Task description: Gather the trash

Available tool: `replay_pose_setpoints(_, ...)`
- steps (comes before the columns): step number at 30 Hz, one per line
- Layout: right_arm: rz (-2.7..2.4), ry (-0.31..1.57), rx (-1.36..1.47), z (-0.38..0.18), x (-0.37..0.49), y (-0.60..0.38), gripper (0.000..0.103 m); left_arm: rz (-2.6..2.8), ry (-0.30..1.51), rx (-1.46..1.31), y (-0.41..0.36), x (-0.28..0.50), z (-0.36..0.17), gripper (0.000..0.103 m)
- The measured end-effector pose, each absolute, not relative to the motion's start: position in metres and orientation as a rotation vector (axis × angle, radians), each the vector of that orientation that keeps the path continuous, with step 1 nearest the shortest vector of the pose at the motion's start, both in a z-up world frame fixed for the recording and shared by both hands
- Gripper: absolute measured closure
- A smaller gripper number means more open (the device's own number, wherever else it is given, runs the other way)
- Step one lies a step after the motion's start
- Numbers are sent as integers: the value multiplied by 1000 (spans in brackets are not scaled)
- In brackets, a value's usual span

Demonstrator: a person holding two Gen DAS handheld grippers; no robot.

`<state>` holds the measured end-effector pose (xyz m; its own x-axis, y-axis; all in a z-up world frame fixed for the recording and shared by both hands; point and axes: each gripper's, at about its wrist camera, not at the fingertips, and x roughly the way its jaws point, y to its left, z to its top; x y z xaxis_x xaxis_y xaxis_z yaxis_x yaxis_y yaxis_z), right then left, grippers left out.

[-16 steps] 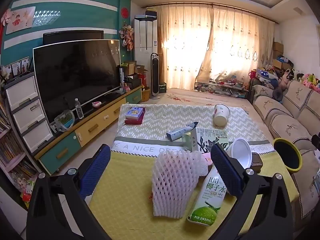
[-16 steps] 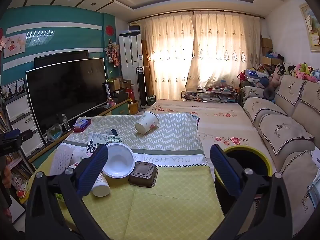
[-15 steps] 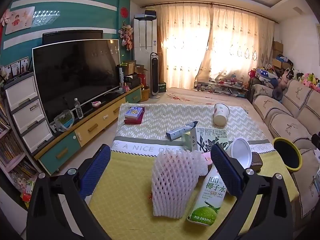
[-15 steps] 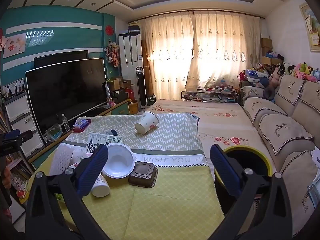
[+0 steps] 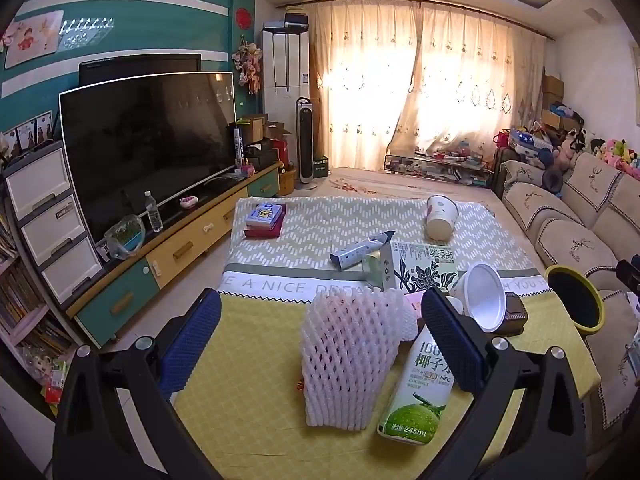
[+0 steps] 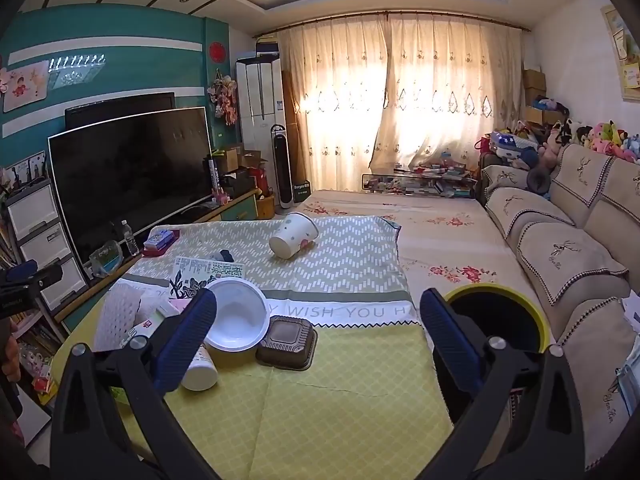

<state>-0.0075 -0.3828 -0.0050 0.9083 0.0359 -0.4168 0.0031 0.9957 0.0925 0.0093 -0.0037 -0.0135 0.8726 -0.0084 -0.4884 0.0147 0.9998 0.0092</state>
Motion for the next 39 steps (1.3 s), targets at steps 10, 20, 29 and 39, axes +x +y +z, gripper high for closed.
replay_pose_setpoints(10,25,449,92,-12,0,-377,6,-15,505,18,-2,5,-10,4)
replay_pose_setpoints(20,24,458,102,-19,5,-377,6,-14,497,25,-6,3,-8,4)
replay_pose_setpoints(29,24,458,107,-19,4,-379,6,-20,498,25,-7,2,-8,4)
replay_pose_setpoints(39,23,459,108,-19,4,-380,6,-20,502,33,-8,3,-9,4)
